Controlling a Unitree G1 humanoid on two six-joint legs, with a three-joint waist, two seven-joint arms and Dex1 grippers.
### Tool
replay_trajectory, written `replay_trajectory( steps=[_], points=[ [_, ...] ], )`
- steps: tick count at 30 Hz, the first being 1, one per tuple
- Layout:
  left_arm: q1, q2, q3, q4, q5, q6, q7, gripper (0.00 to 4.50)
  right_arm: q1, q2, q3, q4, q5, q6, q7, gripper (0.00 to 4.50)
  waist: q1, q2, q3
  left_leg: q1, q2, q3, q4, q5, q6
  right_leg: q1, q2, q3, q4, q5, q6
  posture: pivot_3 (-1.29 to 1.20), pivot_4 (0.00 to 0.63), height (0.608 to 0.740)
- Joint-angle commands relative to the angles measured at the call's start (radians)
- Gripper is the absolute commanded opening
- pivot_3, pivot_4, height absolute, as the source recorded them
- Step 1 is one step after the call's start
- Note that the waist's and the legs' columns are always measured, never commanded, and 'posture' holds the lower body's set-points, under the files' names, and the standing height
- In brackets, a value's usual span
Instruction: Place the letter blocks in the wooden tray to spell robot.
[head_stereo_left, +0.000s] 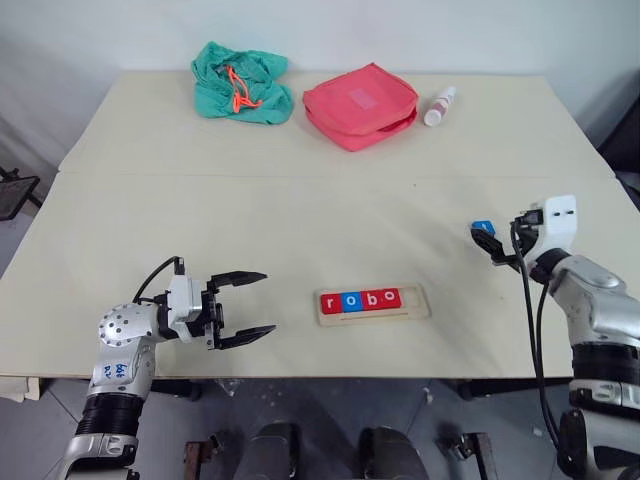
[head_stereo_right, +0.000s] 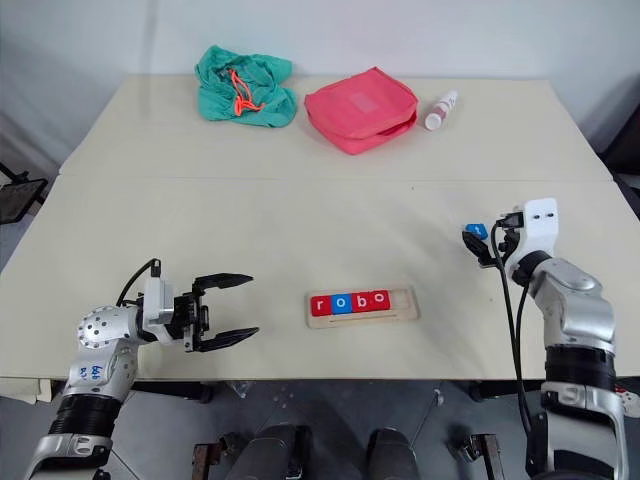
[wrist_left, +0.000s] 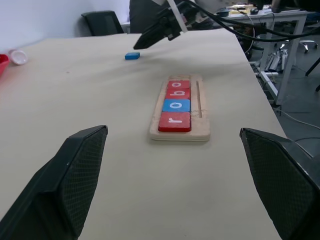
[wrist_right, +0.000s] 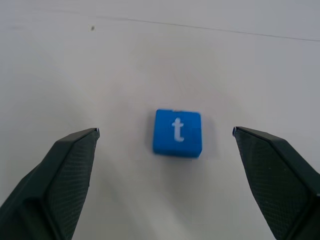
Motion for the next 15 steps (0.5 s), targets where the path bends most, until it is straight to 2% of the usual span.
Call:
replay_trajectory(
  steps=[1,8,11,15],
  points=[
    [0.026,0.016,0.022,-0.068,-0.015,0.007,0.02,4.5,-0.081,-0.004,0.03,0.151,-0.046,-0.103,0.007,4.47,-0.003,0.0,0.0,0.0,0.0,0.0,0.0,0.0,0.0,0.0,0.0,0.0,0.0,0.0,0.0,0.0,0.15,0.74],
    [0.048,0.021,0.029,-0.097,-0.014,0.015,0.041,4.5,-0.158,0.02,0.068,0.316,-0.078,-0.186,0.023,4.47,-0.001,0.0,0.0,0.0,0.0,0.0,0.0,0.0,0.0,0.0,0.0,0.0,0.0,0.0,0.0,0.0,0.15,0.74],
    [0.05,0.02,0.029,-0.101,-0.014,0.015,0.047,4.5,-0.167,0.031,0.07,0.342,-0.079,-0.185,0.011,3.89,-0.004,0.0,0.0,0.0,0.0,0.0,0.0,0.0,0.0,0.0,0.0,0.0,0.0,0.0,0.0,0.0,0.15,0.74],
    [0.05,0.02,0.028,-0.104,-0.016,0.017,0.05,4.5,-0.156,0.038,0.063,0.322,-0.071,-0.183,0.004,2.44,-0.001,0.0,0.0,0.0,0.0,0.0,0.0,0.0,0.0,0.0,0.0,0.0,0.0,0.0,0.0,0.0,0.15,0.74]
  ],
)
